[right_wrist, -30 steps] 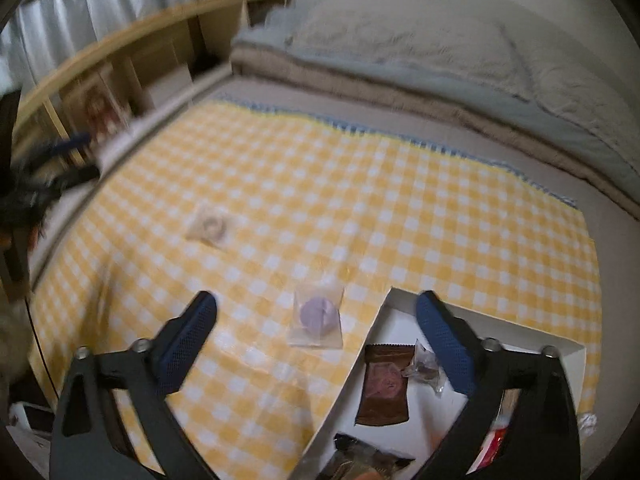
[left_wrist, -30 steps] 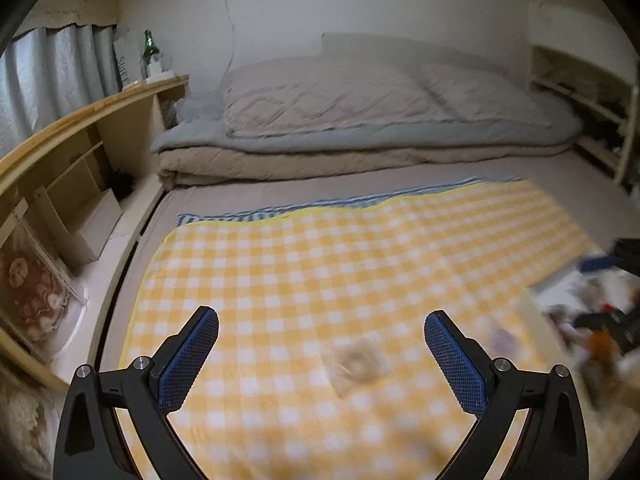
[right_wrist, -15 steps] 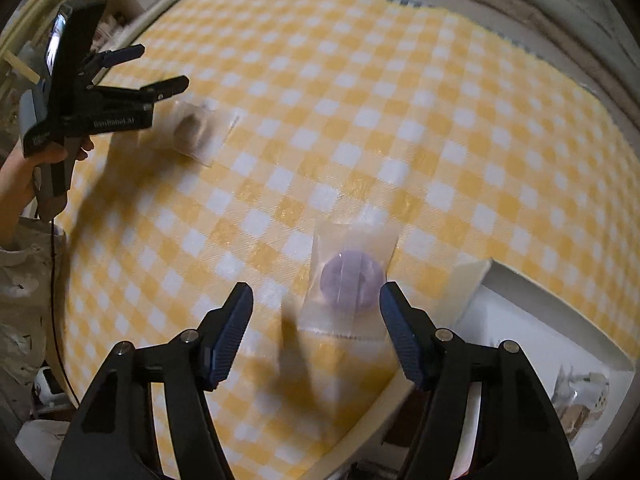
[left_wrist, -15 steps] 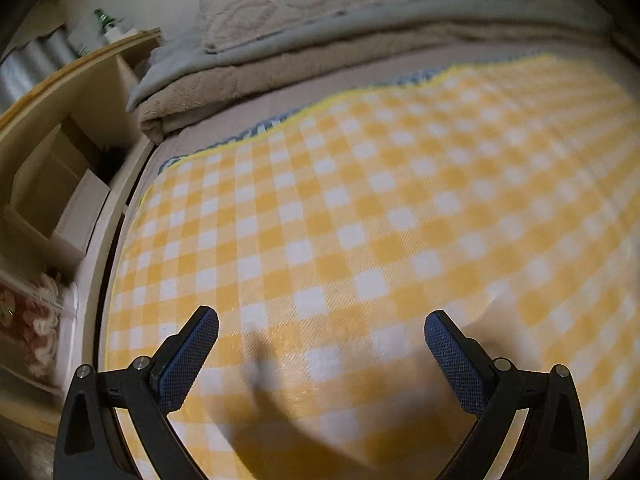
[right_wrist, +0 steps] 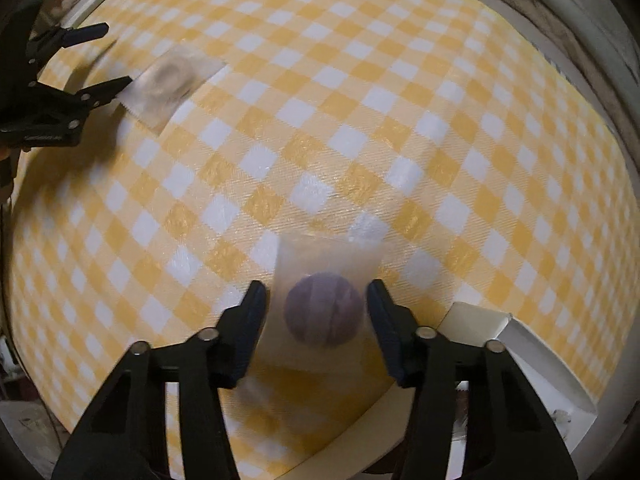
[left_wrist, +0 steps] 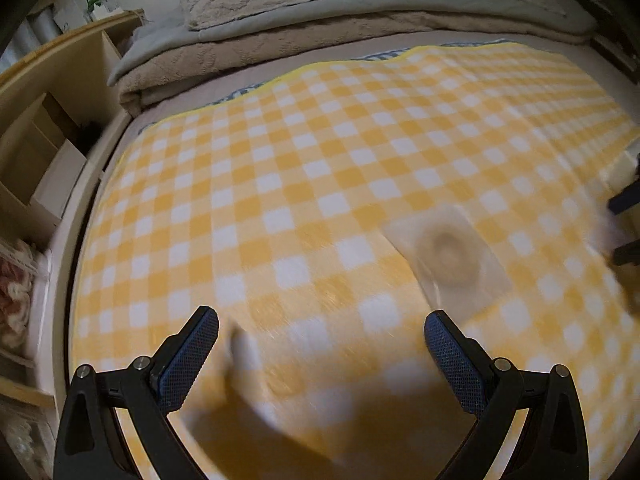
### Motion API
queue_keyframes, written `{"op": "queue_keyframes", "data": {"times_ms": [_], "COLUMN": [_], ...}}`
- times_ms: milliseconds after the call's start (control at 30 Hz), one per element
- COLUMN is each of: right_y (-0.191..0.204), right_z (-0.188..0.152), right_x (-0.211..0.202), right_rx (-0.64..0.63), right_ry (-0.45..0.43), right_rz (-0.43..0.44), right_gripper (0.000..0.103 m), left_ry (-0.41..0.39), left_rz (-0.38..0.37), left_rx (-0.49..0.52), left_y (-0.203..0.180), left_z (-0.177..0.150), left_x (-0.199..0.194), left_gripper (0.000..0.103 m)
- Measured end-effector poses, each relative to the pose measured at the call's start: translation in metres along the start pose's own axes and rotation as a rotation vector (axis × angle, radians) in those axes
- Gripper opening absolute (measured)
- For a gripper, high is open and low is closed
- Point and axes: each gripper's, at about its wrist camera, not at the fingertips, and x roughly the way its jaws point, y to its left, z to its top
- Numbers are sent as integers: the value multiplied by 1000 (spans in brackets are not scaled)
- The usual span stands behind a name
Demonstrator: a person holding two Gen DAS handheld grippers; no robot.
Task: Organize snacks
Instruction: 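Grasp the ring-cookie pack with the left tool while the right tool grasps the purple-disc pack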
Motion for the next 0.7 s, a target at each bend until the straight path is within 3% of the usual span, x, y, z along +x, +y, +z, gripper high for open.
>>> {"op": "queue_keyframes", "data": {"times_ms": [100,267,400,533,700], "right_y": [8,36,60,73,74], "right_z": [-4,-15,-26,-41,-58], "right_x": [-2,-3,-8,-17,-20], "right_rx": [-9,-66,-101,-119,-86], "right_ry": [-20,-44,-87,-177,-238], "right_rz": [18,37,56,68,77], "right_gripper": [51,50,50,51,51], "left_ry": [20,-13,-43,1,65], "left_rz": [22,-48,-163,-241,-177], "left_rx": [-30,-158,-283,-377,-363], "left_y": [-1,-2,-9,-19,-38], "left_z": [-7,-7,6,17,35], "left_x": [-14,-45,-59,-51,-23], "left_gripper": [103,101,100,94,93]}}
